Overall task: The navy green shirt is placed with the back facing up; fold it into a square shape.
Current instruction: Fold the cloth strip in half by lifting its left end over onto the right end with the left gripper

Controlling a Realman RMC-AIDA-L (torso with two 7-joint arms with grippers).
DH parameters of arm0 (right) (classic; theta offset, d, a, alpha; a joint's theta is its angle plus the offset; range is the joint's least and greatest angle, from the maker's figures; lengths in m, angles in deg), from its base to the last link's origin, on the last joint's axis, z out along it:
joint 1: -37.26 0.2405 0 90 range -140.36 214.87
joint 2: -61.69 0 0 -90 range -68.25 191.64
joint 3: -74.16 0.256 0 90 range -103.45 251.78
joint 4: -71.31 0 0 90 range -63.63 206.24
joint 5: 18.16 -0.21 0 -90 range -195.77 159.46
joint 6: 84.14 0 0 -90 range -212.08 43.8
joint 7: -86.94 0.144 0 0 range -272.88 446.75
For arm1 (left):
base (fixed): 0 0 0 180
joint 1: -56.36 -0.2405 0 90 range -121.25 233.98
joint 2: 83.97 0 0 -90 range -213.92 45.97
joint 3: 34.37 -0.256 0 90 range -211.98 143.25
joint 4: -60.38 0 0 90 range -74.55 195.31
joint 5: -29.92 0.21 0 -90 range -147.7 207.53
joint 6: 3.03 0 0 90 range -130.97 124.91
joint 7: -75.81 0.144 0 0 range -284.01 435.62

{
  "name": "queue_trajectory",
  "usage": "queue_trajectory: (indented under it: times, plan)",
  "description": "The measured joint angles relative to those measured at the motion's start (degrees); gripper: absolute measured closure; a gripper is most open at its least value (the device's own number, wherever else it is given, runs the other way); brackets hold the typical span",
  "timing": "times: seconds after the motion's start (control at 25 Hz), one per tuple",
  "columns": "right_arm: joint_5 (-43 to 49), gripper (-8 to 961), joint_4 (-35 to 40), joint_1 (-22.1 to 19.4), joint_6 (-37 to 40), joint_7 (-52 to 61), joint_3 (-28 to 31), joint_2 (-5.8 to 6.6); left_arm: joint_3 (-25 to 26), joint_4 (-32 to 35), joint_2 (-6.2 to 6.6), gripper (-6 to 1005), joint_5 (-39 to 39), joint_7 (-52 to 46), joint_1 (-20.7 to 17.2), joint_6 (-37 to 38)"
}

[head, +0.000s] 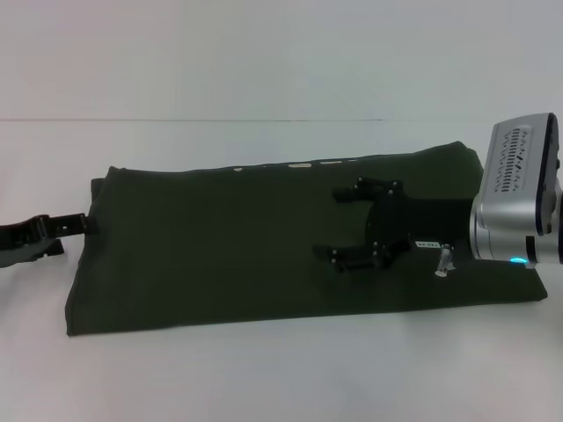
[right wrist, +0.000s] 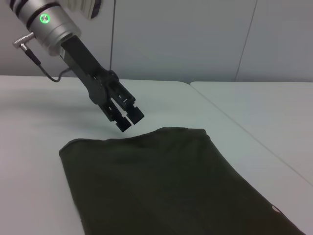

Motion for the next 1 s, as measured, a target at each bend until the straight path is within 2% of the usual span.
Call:
queue_trajectory:
  times: [0.64,1.0]
  plan:
    - [-0.75,25,-0.38,-0.09,-0.1,0.03,0.11,0.0,0.01,-1.13,-1.71,145,0.03,1.6,-0.35,-3.54]
    - [-0.79,26,-0.38,-0.09,-0.23,0.03,0.08,0.0,0.0,-1.13,-2.04,147,0.03,1.68,-0.44,-3.94]
